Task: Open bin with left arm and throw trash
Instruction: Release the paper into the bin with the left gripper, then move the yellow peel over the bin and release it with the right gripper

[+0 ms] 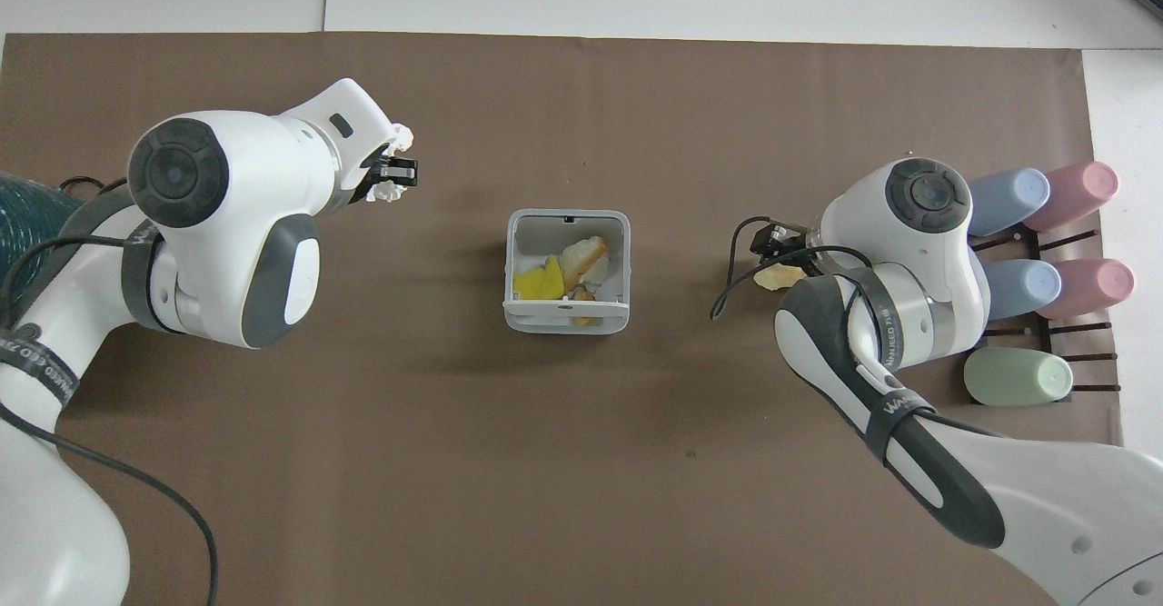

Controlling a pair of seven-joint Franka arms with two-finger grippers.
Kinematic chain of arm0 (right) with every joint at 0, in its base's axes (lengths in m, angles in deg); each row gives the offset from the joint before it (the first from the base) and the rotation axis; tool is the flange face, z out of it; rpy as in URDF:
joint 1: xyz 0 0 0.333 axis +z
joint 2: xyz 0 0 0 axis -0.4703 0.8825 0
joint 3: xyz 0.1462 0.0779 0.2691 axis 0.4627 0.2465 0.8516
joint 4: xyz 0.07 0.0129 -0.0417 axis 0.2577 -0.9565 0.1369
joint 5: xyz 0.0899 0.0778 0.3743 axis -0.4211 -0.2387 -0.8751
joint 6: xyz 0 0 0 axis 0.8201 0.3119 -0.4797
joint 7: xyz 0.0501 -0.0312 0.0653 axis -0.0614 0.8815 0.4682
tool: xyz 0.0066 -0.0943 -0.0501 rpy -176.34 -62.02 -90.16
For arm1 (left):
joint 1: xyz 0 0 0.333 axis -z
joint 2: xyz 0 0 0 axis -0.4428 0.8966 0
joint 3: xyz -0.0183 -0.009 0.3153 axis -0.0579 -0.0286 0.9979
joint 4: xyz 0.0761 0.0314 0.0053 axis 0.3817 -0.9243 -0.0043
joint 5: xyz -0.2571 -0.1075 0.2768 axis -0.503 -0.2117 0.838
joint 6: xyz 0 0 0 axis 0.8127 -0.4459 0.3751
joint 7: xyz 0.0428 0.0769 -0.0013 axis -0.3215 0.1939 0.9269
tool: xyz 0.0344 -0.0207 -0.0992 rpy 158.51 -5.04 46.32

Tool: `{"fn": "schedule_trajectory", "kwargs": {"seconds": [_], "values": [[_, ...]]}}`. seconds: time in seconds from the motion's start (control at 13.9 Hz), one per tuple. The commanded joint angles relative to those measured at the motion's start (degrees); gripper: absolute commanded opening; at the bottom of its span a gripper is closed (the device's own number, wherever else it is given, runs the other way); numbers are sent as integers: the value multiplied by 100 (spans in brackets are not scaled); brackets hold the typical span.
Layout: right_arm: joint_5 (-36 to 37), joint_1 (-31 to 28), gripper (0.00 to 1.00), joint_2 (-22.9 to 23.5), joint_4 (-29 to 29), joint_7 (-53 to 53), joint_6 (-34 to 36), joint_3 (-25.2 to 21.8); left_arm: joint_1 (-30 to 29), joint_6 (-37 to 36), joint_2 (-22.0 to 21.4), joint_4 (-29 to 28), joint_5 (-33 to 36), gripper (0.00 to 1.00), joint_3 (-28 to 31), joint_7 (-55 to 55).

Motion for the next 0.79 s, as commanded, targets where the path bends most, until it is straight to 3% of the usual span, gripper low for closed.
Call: {"fn": "schedule_trajectory", "kwargs": {"seconds": [0.0,0.07,0.14,0.22,0.5,0.57,0.65,0.72], "values": [[112,-59,69,67,-136,-214,-304,85,723,-157,27,66,1,0,90,291],[112,-50,34,67,-135,-206,-278,85,943,-253,18,57,1,0,90,414],[112,-50,6,67,-135,-197,-234,85,1171,-480,-8,74,1,0,90,494],[112,-32,0,67,-109,-205,-182,94,1313,-622,-35,91,1,0,81,503],[42,-67,0,-12,407,-135,536,112,1665,-948,-88,92,-8,0,64,494],[41,-67,0,-38,644,-135,809,129,1735,-922,-105,100,-8,13,64,486],[33,-67,0,-82,890,-135,1056,147,1797,-870,-97,109,-8,69,64,459],[24,-59,0,-135,1119,-135,1223,156,1797,-887,-97,109,9,100,72,416]]}}
